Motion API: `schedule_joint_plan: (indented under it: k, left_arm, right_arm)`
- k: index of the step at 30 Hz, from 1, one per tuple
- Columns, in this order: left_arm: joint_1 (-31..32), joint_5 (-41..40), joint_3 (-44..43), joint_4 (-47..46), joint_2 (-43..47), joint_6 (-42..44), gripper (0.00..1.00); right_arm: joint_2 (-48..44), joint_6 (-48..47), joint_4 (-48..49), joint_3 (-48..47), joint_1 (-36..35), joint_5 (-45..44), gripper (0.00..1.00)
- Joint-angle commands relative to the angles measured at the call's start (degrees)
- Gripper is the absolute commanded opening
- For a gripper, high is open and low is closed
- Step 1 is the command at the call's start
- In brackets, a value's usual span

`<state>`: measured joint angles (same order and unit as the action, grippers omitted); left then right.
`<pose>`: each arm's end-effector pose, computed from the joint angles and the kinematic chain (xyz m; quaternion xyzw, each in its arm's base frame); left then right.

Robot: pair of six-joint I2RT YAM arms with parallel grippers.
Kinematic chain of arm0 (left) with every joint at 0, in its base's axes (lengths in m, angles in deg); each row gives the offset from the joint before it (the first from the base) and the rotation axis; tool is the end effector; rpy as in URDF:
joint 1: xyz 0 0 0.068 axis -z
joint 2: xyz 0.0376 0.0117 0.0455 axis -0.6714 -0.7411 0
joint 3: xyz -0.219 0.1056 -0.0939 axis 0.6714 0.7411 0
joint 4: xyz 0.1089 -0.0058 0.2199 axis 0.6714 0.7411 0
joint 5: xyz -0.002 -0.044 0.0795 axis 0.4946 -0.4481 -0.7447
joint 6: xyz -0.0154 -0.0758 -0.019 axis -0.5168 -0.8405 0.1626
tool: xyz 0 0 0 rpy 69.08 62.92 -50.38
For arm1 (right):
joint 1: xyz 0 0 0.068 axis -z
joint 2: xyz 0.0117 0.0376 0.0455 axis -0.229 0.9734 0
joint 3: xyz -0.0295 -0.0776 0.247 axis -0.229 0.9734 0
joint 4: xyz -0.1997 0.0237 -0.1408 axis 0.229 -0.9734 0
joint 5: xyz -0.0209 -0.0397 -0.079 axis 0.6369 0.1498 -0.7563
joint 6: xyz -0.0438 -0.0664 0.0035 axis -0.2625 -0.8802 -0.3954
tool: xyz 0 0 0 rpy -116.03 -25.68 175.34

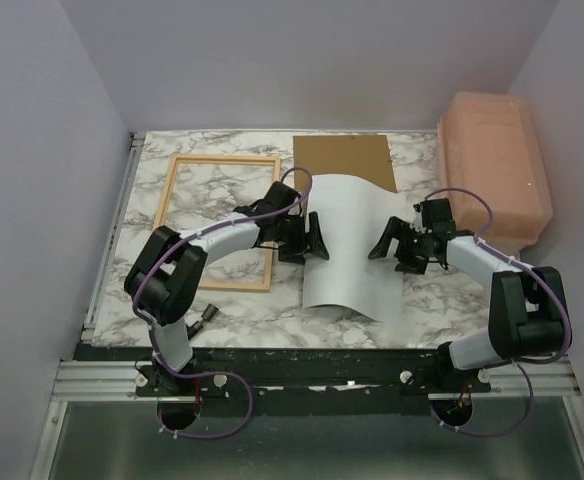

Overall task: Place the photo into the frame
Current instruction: Move the photo to the center of the board, then pick up the photo at the center of the board.

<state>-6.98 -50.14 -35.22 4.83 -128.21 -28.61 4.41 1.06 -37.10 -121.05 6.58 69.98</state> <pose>0.2947 -0.2443 0.1464 -0.0071 0.9344 -0.3462 0.0838 0.2696 0.0519 0.1373 0.1410 0.9445 0.2154 0.2040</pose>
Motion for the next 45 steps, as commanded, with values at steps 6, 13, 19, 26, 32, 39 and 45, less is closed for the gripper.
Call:
schedule_joint_plan:
  k: [6,13,19,26,32,39,45]
  left_arm:
    - [-2.8,0.0,7.1,-3.8,16.4,-2.4,0.72]
    - [-5.3,-7.7,11.8,3.1,23.4,-2.7,0.72]
    - [-7.4,-19.7,14.4,11.9,28.2,-1.3,0.73]
    - [-9.6,-31.2,14.3,20.3,28.9,2.3,0.83]
    - [-14.1,-30.9,14.0,19.9,25.8,6.0,0.86]
    - [-19.7,-12.4,13.2,8.3,20.9,11.5,0.82]
    - [-21.8,0.2,12.0,1.5,13.8,11.7,0.76]
  right_arm:
    - [3.8,0.4,5.2,1.8,-3.0,13.2,0.95]
    - [6.8,4.5,8.9,0.1,-10.3,13.0,0.95]
    - [10.6,6.6,10.9,-3.0,-14.8,12.6,0.95]
    - [13.5,6.9,8.0,-5.9,-17.6,7.6,0.95]
    - [12.3,5.9,1.3,-6.6,-17.7,-2.6,0.95]
    - [12.3,5.5,0.3,-6.1,-17.7,-4.3,0.96]
    - [12.5,5.5,0.5,-6.4,-17.7,-4.0,0.96]
